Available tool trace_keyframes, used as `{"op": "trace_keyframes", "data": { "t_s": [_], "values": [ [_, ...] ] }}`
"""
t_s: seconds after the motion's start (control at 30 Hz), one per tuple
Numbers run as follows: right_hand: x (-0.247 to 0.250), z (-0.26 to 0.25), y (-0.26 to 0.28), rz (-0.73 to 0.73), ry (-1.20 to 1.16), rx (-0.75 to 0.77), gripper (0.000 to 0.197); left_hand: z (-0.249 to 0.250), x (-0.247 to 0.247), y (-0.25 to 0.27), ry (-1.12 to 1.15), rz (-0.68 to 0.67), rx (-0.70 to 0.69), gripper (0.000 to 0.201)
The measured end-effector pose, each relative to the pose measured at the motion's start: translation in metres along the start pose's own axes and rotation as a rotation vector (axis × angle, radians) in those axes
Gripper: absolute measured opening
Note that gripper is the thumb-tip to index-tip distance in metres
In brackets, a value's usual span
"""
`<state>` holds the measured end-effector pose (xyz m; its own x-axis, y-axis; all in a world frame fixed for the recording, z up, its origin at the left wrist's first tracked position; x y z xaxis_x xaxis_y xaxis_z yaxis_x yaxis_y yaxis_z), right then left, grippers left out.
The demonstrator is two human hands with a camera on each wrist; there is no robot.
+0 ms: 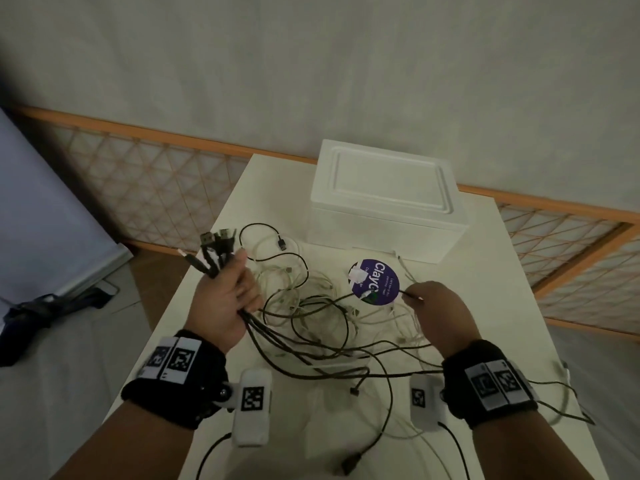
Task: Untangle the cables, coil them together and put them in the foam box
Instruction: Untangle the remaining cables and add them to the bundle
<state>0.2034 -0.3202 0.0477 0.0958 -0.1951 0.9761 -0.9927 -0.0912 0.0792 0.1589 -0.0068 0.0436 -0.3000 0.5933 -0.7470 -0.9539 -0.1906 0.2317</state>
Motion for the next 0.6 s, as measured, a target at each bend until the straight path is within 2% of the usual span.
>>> {"op": "trace_keyframes", "data": {
  "t_s": [0.1,0.2,0.3,0.4,0.47,0.53,0.6],
  "values": [
    [0.028,-0.046,0.009,0.130,-0.066,0.177,0.018,-0.018,-0.015,0.005,-0.193,-0.067,0.021,0.021],
    [0.042,-0.095,0.021,0.173,-0.064,0.347,0.018,-0.042,-0.031,0.012,-0.389,-0.122,0.042,0.018],
    [0.046,-0.128,0.034,0.206,0.041,0.532,0.019,-0.059,-0.048,0.021,-0.548,-0.199,0.067,0.014],
    [0.045,-0.133,0.036,0.179,0.107,0.587,0.036,-0.065,-0.053,0.026,-0.608,-0.209,0.088,0.029],
    [0.050,-0.133,0.037,0.206,0.090,0.603,0.040,-0.066,-0.054,0.028,-0.568,-0.214,0.097,0.025],
    [0.049,-0.138,0.039,0.221,0.098,0.642,0.035,-0.064,-0.054,0.030,-0.545,-0.188,0.087,0.008],
    [0.034,-0.141,0.039,0.178,0.115,0.671,0.023,-0.058,-0.052,0.028,-0.561,-0.147,0.026,0.014]
  ]
}}
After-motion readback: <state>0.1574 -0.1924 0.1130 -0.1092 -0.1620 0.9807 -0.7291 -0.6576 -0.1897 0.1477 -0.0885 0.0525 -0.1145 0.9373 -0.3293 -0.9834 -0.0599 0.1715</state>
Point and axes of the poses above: each hand's wrist, its own y-axis away from the middle knuckle, its own x-axis out of the back of the hand, z = x × y, the point moved 10 cm from there along -y, towards the middle knuckle, and after that the axes turned 12 degrees about y, right-handed, at the moved point
